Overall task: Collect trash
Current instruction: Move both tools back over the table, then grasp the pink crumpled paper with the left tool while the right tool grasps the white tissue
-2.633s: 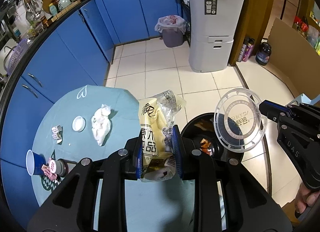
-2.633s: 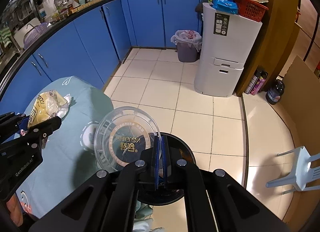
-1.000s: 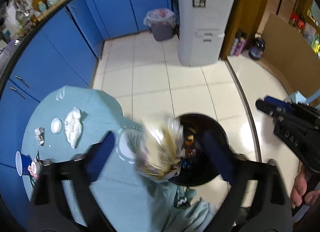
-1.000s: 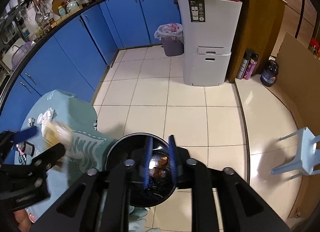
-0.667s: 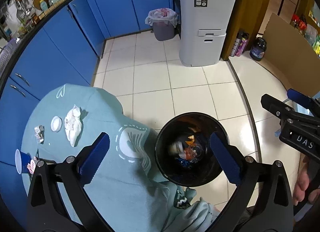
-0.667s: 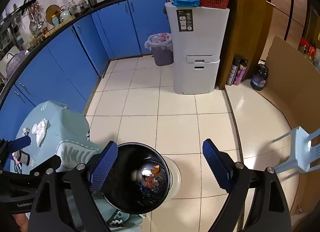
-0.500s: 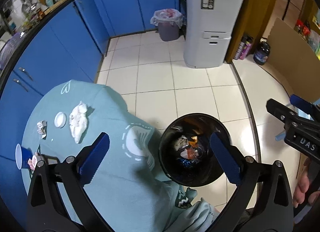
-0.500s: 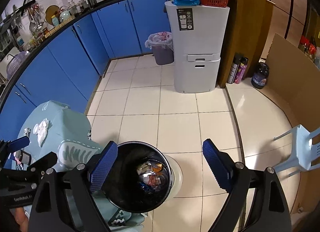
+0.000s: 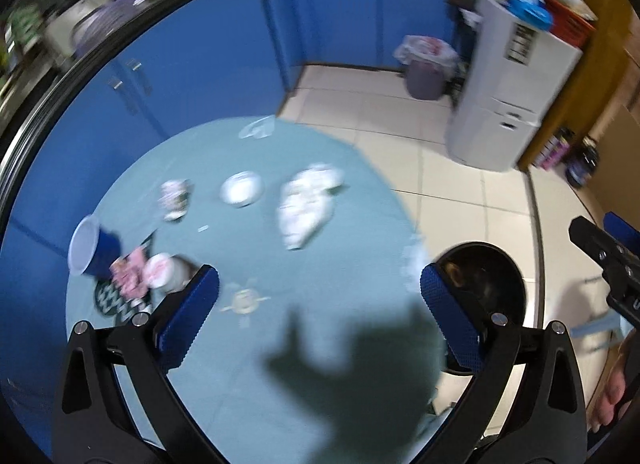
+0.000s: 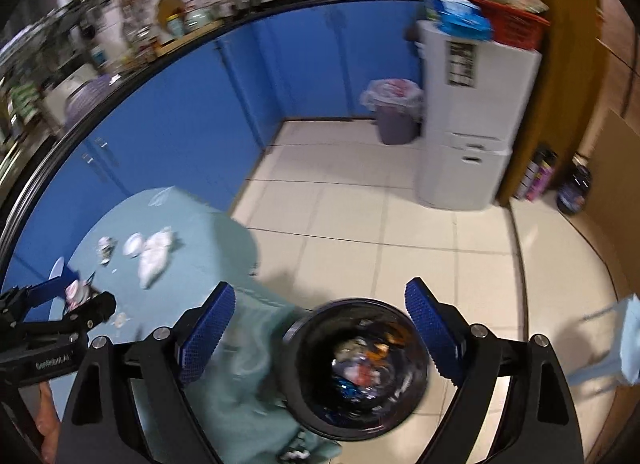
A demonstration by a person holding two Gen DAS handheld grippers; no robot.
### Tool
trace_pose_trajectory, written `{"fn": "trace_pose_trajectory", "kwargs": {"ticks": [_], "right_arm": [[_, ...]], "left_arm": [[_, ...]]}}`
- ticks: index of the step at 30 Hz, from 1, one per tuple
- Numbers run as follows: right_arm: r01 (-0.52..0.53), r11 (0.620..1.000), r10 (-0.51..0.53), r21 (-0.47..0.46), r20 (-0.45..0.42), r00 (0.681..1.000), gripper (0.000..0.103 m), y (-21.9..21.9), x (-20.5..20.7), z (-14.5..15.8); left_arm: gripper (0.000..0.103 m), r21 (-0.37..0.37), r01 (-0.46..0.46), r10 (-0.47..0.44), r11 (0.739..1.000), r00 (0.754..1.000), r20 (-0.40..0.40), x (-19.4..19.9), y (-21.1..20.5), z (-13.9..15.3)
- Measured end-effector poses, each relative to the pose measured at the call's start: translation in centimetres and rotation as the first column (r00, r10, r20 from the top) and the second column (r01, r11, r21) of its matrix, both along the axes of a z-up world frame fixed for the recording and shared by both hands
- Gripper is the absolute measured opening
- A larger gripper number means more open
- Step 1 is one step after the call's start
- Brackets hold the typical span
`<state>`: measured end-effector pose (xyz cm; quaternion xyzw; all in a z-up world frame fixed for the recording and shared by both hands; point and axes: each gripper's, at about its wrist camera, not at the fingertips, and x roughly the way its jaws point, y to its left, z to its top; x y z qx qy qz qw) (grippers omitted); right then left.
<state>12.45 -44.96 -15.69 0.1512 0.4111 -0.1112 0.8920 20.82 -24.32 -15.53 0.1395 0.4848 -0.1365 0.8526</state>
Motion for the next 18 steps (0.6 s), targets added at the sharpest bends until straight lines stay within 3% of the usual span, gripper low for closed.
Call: {"fn": "trace_pose_trajectory", "kwargs": {"ticks": [8,18], "right_arm": [[-0.126,0.992,0.126,-0.005,-0.01,0.992,0.085,6.0,5.0,-0.1],[-0.258,0.964,0.254,-0.061,-0.066,0.965,0.085,12.2,9.9,-1.8]], "left_arm": [[0.099,-0.019,-0.169,0.169,0.985,0.986,0.003,2.2,9.0,-0.3],[0.099,-0.041,-0.308,0.307,0.95,0.951,-0.033,4.2,16.6,-2.3]]}}
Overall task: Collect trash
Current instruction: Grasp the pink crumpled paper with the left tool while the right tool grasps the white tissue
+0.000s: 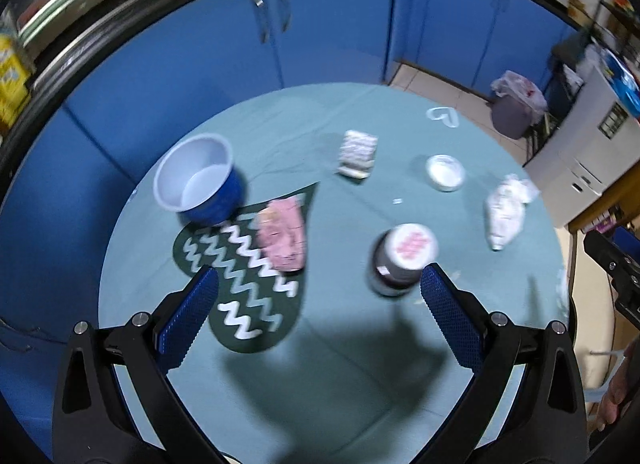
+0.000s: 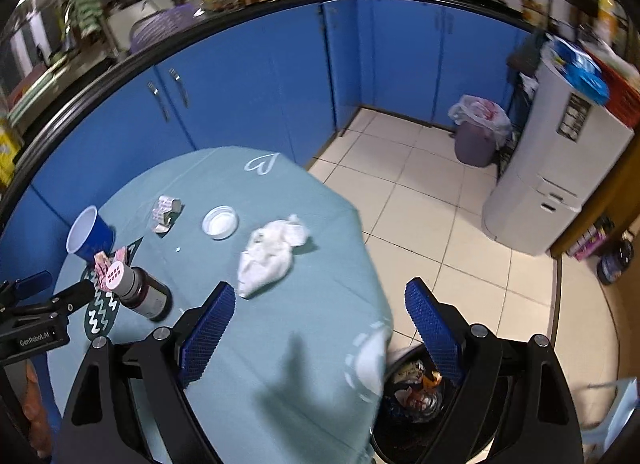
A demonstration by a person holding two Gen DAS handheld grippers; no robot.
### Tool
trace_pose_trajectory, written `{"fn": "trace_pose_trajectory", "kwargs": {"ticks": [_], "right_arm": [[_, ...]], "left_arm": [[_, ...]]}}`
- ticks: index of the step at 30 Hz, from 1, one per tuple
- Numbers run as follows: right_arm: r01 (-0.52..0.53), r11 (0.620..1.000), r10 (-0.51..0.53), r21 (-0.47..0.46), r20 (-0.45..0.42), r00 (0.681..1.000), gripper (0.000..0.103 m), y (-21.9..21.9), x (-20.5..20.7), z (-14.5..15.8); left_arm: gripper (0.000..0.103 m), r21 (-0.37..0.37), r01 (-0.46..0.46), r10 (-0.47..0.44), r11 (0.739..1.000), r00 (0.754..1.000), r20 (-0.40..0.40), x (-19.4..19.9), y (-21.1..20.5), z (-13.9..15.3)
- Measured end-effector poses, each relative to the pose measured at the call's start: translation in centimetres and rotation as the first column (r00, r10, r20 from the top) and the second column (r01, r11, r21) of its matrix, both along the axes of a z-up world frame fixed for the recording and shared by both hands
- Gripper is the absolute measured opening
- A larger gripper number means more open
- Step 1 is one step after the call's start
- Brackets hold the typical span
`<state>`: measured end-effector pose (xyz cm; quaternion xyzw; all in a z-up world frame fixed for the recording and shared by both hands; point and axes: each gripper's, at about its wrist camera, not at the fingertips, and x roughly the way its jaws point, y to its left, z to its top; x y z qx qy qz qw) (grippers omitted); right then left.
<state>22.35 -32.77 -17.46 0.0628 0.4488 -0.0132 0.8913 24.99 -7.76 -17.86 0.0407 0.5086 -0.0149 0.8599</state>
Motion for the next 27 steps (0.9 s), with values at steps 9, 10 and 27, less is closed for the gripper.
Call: {"fn": "trace_pose_trajectory", "kwargs": {"ticks": [9,10,27], "right_arm": [[-0.028,0.999,0.027,-0.019,-0.063,0.998,0.085,2.1,4.3,-2.6],[-0.031,0.999,0.03,-0.02,-0.071,0.997,0.085,2.3,4.8,-2.9],[-0.11,0.991,0.092,-0.08,-0.206,0.974,0.036,4.9,7.4,-6.7]], "left_arm": [[0.099,-0.02,-0.075,0.074,0.997,0.996,-0.053,2.9,3.7,-3.6],[0.099,-0.023,-0.08,0.078,0.997,0.995,-0.061,3.3,4.0,-4.1],[0.044,-0.042,-0.067,0.062,0.997,0.992,-0.114,5.9,4.2,-7.2]]}}
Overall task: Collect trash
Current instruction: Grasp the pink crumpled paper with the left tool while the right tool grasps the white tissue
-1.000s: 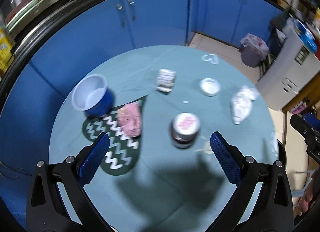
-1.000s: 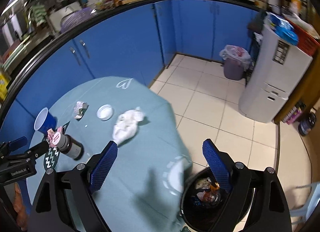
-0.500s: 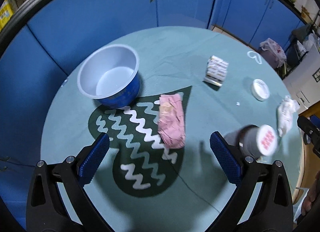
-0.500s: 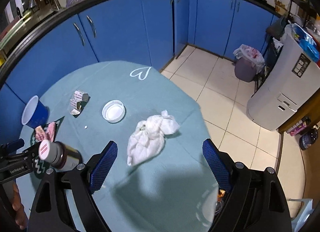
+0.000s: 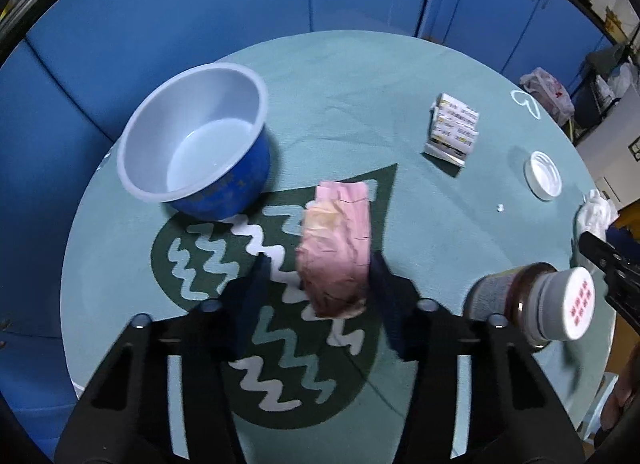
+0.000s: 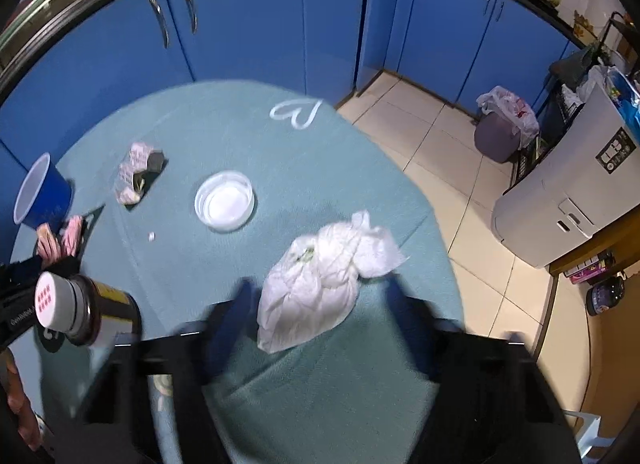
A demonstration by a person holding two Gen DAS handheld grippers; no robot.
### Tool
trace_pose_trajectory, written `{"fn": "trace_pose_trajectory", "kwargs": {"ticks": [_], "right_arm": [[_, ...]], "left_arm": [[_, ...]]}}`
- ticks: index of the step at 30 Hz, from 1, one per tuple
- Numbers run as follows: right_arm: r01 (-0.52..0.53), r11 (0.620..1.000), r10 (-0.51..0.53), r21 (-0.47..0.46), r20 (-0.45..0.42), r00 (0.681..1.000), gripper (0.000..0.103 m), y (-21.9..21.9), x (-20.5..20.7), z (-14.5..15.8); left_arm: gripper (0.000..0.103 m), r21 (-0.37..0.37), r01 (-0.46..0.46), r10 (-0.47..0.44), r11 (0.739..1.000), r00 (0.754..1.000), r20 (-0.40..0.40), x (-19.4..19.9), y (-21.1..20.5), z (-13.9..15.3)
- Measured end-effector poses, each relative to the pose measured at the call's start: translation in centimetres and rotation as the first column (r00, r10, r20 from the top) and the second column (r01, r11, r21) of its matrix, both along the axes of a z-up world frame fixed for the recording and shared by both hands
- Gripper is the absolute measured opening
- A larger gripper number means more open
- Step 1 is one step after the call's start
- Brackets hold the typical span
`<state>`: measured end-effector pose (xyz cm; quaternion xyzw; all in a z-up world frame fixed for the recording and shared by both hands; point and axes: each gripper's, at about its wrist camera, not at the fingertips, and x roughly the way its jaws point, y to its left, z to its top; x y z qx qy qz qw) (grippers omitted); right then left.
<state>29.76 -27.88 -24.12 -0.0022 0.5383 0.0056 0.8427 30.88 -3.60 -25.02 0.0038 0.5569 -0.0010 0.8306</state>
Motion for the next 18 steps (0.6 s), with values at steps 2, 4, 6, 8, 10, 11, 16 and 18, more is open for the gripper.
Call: {"fn": "trace_pose_trajectory", "kwargs": {"ticks": [2,4,6,8,10,11,16,18], "right_arm": [[-0.002,1.0,0.002,0.003,0.016,1.0,0.03,0.0,-0.3,0.3],[-0.012,1.0,0.012,0.013,0.025,1.0,0.02,-0.1,-0.7,0.6],[-0.007,1.0,0.006,0.026,0.033,0.999,0.017,-0.4,-1.0,1.0],[-0.002,0.999,0.0,0.032,0.042,0.999,0.017,-0.7,-1.6,1.5],[0.002,0.999,-0.004,0.037,0.047,0.999,0.017,-0.9,-2.1,2.0],[0.003,0.999,-0.005,0.037,0.052,0.999,0.017,-1.1,-2.5,2.3],[0.006,0.999,-0.01,0.039,0.089,0.996,0.017,-1.7,-4.2,4.4],[0.008,0.999,-0.013,0.04,0.105,0.994,0.017,-1.9,-5.0,5.2]], "left_arm": [[0.035,-0.002,0.008,-0.008,1.0,1.0,-0.002,-0.2,-0.3,0.2],[0.028,-0.014,0.01,-0.01,1.0,1.0,-0.01,-0.4,-0.4,0.3],[0.028,-0.021,0.008,-0.008,1.0,1.0,-0.009,-0.6,-0.3,0.5],[0.027,-0.028,0.004,-0.004,1.0,1.0,0.0,-1.4,-0.4,1.0],[0.027,-0.028,0.0,0.001,1.0,1.0,0.02,-1.7,-0.4,1.9],[0.027,-0.032,-0.002,0.003,1.0,1.0,0.03,-1.9,-0.4,2.5],[0.027,-0.04,0.007,-0.003,0.999,0.996,0.086,-2.9,-0.1,5.3],[0.027,-0.044,0.016,-0.011,0.999,0.995,0.104,-3.5,-0.3,6.1]]}}
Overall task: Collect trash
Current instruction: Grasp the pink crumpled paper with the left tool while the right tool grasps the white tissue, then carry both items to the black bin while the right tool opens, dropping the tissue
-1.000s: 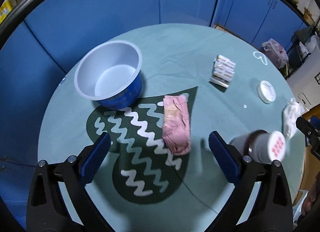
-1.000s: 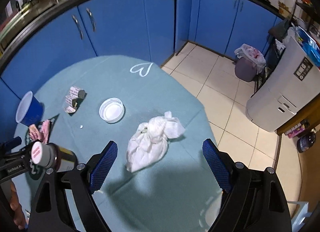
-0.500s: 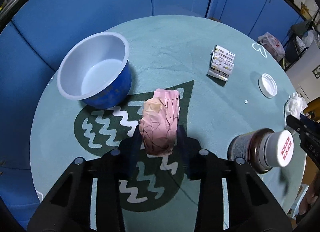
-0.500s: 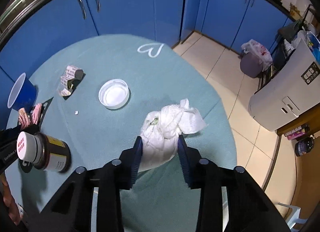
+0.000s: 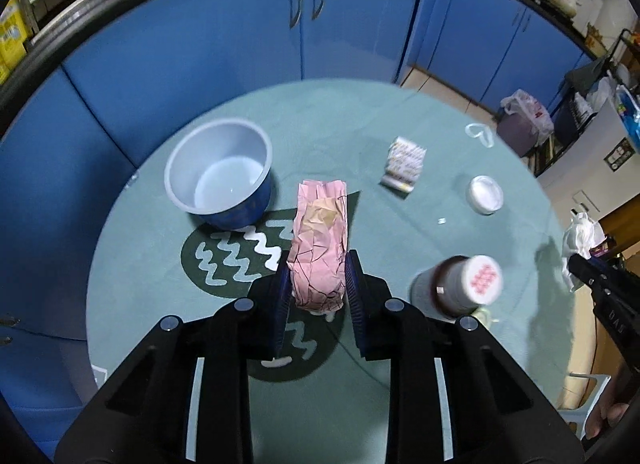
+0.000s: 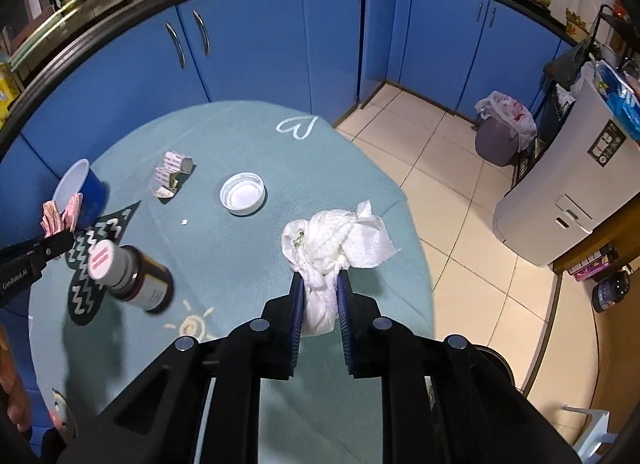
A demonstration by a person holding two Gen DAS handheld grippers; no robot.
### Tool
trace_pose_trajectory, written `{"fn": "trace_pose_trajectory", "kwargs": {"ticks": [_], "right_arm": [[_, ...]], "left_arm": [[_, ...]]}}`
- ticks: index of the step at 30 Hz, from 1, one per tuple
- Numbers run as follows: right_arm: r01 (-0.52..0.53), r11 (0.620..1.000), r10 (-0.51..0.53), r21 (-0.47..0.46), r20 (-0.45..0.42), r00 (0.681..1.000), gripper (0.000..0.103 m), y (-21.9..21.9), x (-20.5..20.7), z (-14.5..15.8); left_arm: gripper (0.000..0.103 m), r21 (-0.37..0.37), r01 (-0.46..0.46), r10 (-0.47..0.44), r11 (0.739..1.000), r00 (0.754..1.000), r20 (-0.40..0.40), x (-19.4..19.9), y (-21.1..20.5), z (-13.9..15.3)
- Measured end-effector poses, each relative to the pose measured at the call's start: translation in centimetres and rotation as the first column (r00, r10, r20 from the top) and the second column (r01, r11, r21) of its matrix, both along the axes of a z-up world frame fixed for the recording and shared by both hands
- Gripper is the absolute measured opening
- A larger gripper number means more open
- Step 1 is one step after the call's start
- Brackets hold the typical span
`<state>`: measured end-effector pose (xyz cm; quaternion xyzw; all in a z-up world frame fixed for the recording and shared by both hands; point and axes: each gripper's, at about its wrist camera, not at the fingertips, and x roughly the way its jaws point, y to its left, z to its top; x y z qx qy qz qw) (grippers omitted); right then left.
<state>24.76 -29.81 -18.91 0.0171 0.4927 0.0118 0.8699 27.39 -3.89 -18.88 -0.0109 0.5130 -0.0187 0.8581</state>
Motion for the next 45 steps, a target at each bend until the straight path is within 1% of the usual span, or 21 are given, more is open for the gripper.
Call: {"fn": "trace_pose_trajectory", "kwargs": {"ticks": [3,9,14,19,33,39,45], "right_arm": [[0.009,1.0,-0.009,0.005,0.025,1.0,0.017,-0.6,-1.5,1.2],[0.044,0.999,-0.044,0.002,0.071,0.997,0.017,-2.5,-4.7,3.5],[0.076,0.997,-0.077,0.008,0.094,0.993,0.017,-4.5,-7.6,4.6],[0.102,0.995,-0.103,0.012,0.117,0.988,0.017,-5.9,-10.1,5.5],[0.157,0.987,-0.159,0.023,0.189,0.969,0.017,-9.2,-15.1,8.1],[0.188,0.982,-0.189,0.025,0.192,0.963,0.017,-10.9,-16.6,8.3],[0.222,0.974,-0.225,0.034,0.186,0.957,0.017,-12.8,-17.8,8.0]], "left_arm": [[0.027,-0.008,0.022,-0.022,1.0,1.0,0.016,-0.9,-0.8,1.2],[0.027,-0.005,0.09,-0.089,0.996,0.994,0.056,-3.0,-3.7,3.2],[0.027,0.01,0.151,-0.151,0.988,0.985,0.085,-5.2,-6.7,4.7],[0.027,0.024,0.194,-0.195,0.981,0.974,0.111,-7.2,-9.2,6.1],[0.027,0.056,0.279,-0.284,0.959,0.946,0.157,-10.3,-13.8,8.1],[0.027,0.068,0.328,-0.335,0.942,0.929,0.157,-11.4,-16.6,8.2],[0.027,0.083,0.385,-0.394,0.919,0.906,0.154,-12.3,-19.6,8.2]]}}
